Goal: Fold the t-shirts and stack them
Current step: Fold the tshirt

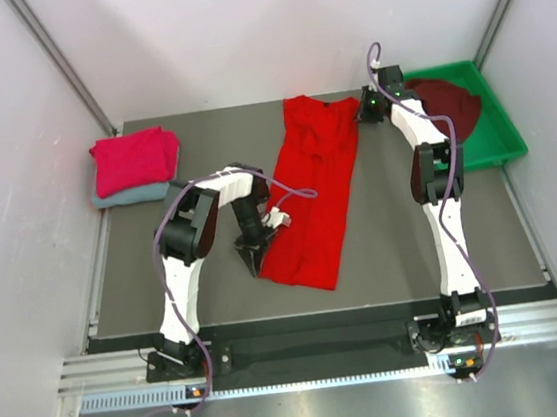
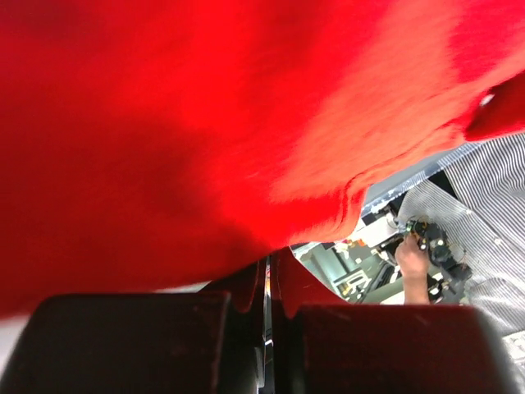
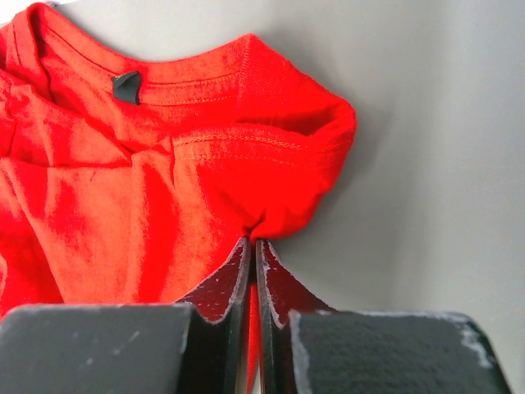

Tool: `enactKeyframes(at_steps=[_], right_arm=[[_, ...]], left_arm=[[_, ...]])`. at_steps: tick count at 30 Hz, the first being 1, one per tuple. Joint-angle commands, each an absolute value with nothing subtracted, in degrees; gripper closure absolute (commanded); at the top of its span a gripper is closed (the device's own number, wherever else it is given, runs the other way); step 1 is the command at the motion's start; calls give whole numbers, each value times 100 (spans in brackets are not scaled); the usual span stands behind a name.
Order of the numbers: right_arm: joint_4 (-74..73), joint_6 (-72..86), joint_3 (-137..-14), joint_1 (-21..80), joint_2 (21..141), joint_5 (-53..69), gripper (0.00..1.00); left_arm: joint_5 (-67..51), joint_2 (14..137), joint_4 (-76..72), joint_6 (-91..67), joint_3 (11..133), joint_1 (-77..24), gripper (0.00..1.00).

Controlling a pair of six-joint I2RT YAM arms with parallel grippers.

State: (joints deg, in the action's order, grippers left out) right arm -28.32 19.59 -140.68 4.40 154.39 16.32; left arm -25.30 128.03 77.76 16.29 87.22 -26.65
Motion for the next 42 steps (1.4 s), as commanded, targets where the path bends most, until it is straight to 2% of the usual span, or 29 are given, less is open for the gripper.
enactKeyframes(at_steps=[1, 22, 24, 25, 26, 28, 29, 32, 33, 34, 35, 36, 42], right_arm=[[-2532, 1907, -14361, 536, 15556, 1512, 99], [-2101, 2004, -14871, 808, 15899, 1274, 99], [-2144, 1934, -14871, 809, 15882, 1274, 93], [-2188, 1881, -14836, 809, 15804, 1274, 86], [-2241, 1829, -14766, 756, 15733, 1353, 66], [-2311, 1784, -14338, 677, 15392, 1616, 42], [-2303, 1749, -14170, 581, 15242, 1774, 27], [-2460, 1793, -13572, 405, 14662, 1688, 20], [-2574, 1810, -13414, 300, 14495, 1644, 18], [-2636, 1828, -12986, 255, 14119, 1617, 18], [-2680, 1889, -12712, 168, 13889, 1704, 18], [-2715, 1890, -12378, 150, 13643, 1775, 18], [-2637, 2424, -8665, 176, 11262, 2337, 21]], left_arm=[[-3031, 12859, 7831, 1845, 8789, -2953, 100], [-3191, 12384, 7699, 1776, 8262, -3990, 100], [-3085, 12358, 7690, 1740, 8270, -4008, 89], [-2981, 12349, 7690, 1697, 8305, -3990, 83], [-2919, 12305, 7673, 1670, 8314, -3999, 72], [-2813, 12077, 7576, 1679, 8341, -3982, 65], [-2673, 11998, 7567, 1687, 8367, -3973, 56], [-2496, 11743, 7611, 1696, 8481, -3868, 32], [-2522, 11664, 7629, 1696, 8516, -3798, 13], [-2540, 11620, 7690, 1714, 8604, -3658, 7], [-2584, 11584, 7699, 1723, 8639, -3578, 7], [-2584, 11497, 7691, 1705, 8683, -3490, 1], [-2654, 11233, 7226, 1231, 9035, -2655, 1]])
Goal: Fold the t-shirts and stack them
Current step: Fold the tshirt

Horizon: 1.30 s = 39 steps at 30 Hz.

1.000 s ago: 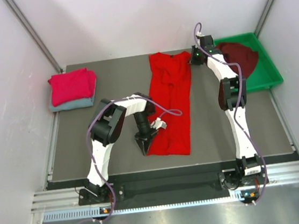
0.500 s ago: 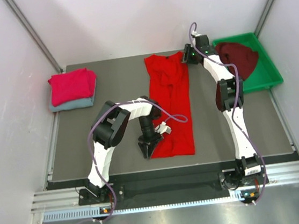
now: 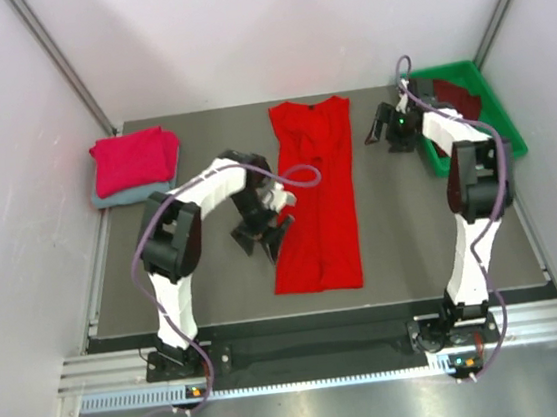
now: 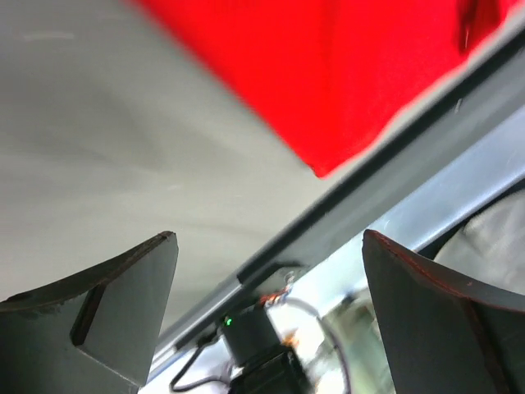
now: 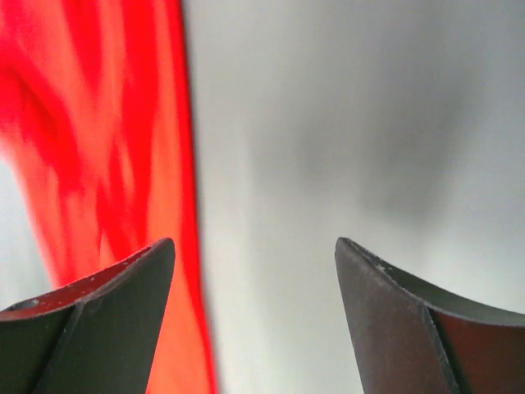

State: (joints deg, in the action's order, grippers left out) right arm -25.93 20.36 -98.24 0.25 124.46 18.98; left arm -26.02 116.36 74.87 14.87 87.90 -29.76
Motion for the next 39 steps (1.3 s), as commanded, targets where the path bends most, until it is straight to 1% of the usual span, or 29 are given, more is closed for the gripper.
enactKeyframes(at_steps=[1, 2, 3, 4, 6, 7, 8, 10, 12, 13, 14, 15, 16, 19, 20, 23, 28, 31, 32, 35, 37, 39], right_arm=[[-2585, 2556, -8283, 202, 10676, 2364, 21], [-2523, 2758, -7923, 237, 10374, 2347, 21], [-2462, 2855, -7292, 350, 10084, 2329, 22], [-2470, 2970, -7034, 430, 9568, 2286, 22], [-2522, 3102, -6620, 816, 9073, 2163, 25], [-2583, 3085, -6357, 948, 8609, 2101, 27], [-2662, 3041, -6259, 1080, 8396, 2048, 28], [-2908, 3024, -5900, 1230, 7939, 2275, 30], [-3319, 2874, -5609, 1248, 7674, 2338, 29], [-3453, 2848, -5268, 1231, 7473, 2277, 30], [-3541, 2848, -5082, 1170, 7401, 2311, 33], [-3603, 2874, -4697, 1152, 7357, 2390, 36], [-3543, 2935, -4511, 1151, 7296, 2512, 36], [-3480, 3041, -3905, 1169, 7138, 2584, 35], [-3454, 3085, -3781, 1186, 7102, 2627, 35], [-3323, 3277, -3428, 1283, 6987, 2750, 34], [-3103, 3638, -3261, 1538, 6952, 2997, 36], [-2980, 3875, -3094, 1722, 6943, 3181, 37], [-2832, 3937, -3042, 1792, 6961, 3234, 37], [-2620, 4095, -2927, 1933, 7066, 3296, 38], [-2575, 4113, -2935, 1986, 7180, 3287, 38], [-2549, 4131, -2953, 2039, 7250, 3287, 39]], left_arm=[[-2628, 11189, 7077, 900, 9096, -2472, 1], [-2602, 11128, 6936, 749, 9105, -2400, 1], [-2619, 11040, 6769, 443, 9132, -2339, 1], [-2750, 10996, 6689, 292, 9141, -2216, 1], [-3048, 10707, 6235, 19, 8966, -2058, 4], [-3233, 10548, 5936, -618, 8617, -1865, 5], [-3582, 10373, 5654, -929, 8404, -1759, 7], [-3927, 9933, 4857, -1840, 7756, -1539, 8], [-4201, 9713, 4572, -2152, 7402, -1521, 8], [-4227, 9660, 4370, -2362, 7044, -1529, 7], [-4219, 9590, 4212, -2460, 6840, -1521, 5], [-4419, 9467, 4088, -2583, 6629, -1512, 1], [-4612, 9388, 3704, -2697, 6192, -1503, 1], [-4694, 9299, 2991, -3240, 5330, -1512, 1], [-4676, 9221, 2553, -3374, 5152, -1520, 1], [-4378, 9228, 2207, -3446, 4773, -1582, 7], [-4087, 9360, 2268, -3147, 4737, -1600, 9], [-4104, 9492, 2241, -3129, 4694, -1600, 17], [-4104, 9570, 2224, -3129, 4676, -1608, 21], [-4104, 9624, 2118, -3225, 4544, -1626, 29], [-4148, 9624, 2101, -3252, 4448, -1652, 34], [-4148, 9589, 2127, -3304, 4369, -1687, 35]])
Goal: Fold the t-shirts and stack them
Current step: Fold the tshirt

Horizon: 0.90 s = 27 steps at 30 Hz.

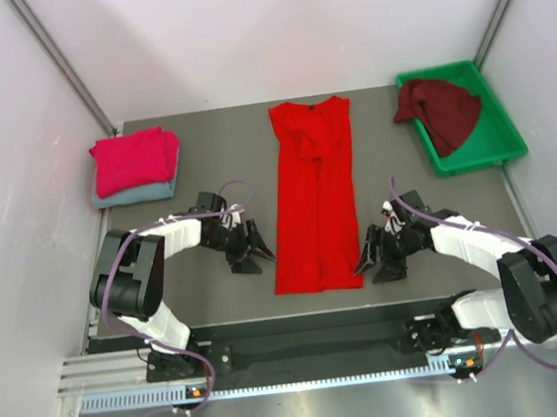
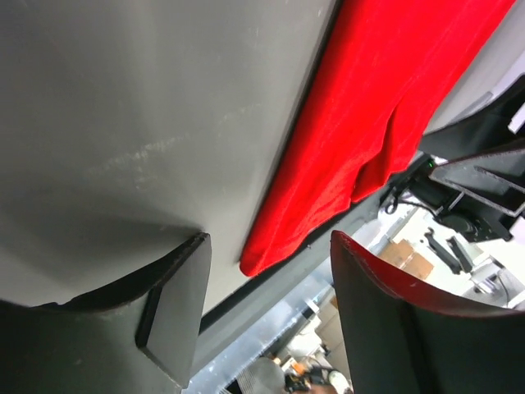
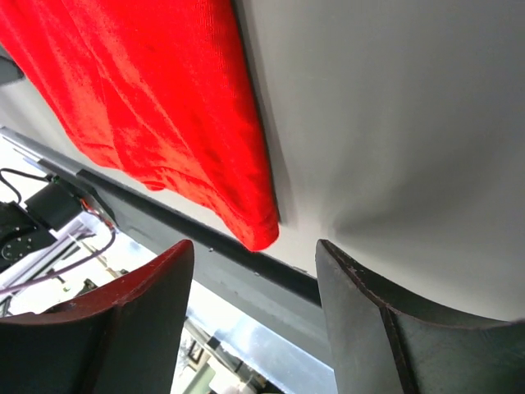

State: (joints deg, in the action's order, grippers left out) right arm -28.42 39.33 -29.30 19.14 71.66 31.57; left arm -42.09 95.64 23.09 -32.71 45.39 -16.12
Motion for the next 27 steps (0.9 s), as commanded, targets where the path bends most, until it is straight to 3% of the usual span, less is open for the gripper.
enactKeyframes(at_steps=[1, 16, 27], right_arm=[[-2505, 4148, -2944, 2065, 7260, 3287, 39], [-2004, 4271, -2962, 2232, 7761, 3164, 46], [-1784, 4377, -2962, 2391, 8095, 3287, 53]], left_arm=[[-4148, 9545, 2127, -3331, 4333, -1714, 35], [-4104, 9351, 1582, -3911, 3604, -2083, 45], [-4149, 9782, 1239, -4087, 3700, -2320, 68]])
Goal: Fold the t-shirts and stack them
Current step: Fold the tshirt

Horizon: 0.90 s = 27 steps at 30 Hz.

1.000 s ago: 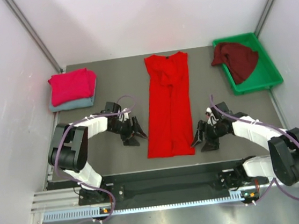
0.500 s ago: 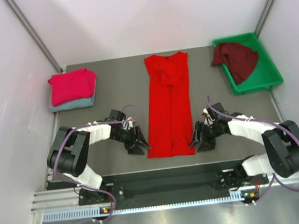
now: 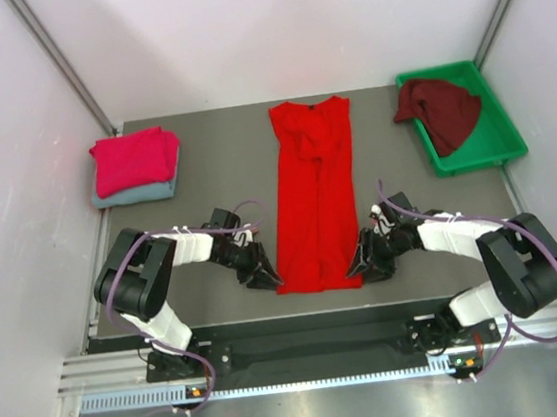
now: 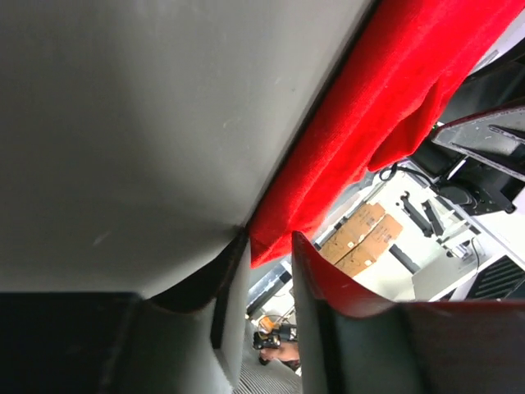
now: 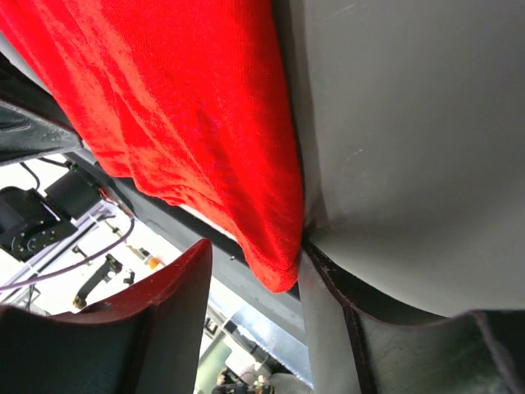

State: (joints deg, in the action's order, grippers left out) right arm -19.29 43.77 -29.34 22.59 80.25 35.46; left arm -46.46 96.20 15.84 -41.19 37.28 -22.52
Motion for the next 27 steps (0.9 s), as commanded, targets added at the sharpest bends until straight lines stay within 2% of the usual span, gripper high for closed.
enactKeyframes(at_steps=[1, 2, 4, 5, 9, 11, 18, 27], right_arm=[[-1802, 4368, -2962, 2391, 8086, 3287, 54], [-1837, 4359, -2953, 2391, 8042, 3287, 54], [-1907, 4333, -2936, 2391, 7981, 3261, 57], [-1933, 4333, -2936, 2391, 7920, 3252, 57], [-2100, 4219, -2927, 2391, 7735, 3217, 66], [-2109, 4166, -2900, 2391, 7629, 3243, 99], [-2345, 3754, -3137, 2373, 7295, 3042, 100], [-2786, 2814, -3892, 2119, 6996, 2541, 100]], left_arm=[[-4166, 9791, 1231, -4096, 3700, -2329, 69], [-4166, 9800, 1230, -4096, 3700, -2338, 72], [-4131, 9800, 1257, -4096, 3718, -2347, 95], [-4096, 9800, 1326, -4078, 3753, -2347, 100], [-4078, 9730, 1380, -4025, 3771, -2347, 100], [-4087, 9686, 1397, -4017, 3762, -2347, 100], [-4175, 9405, 1643, -3639, 4042, -2355, 100], [-3859, 9255, 2065, -2567, 5299, -2364, 100]])
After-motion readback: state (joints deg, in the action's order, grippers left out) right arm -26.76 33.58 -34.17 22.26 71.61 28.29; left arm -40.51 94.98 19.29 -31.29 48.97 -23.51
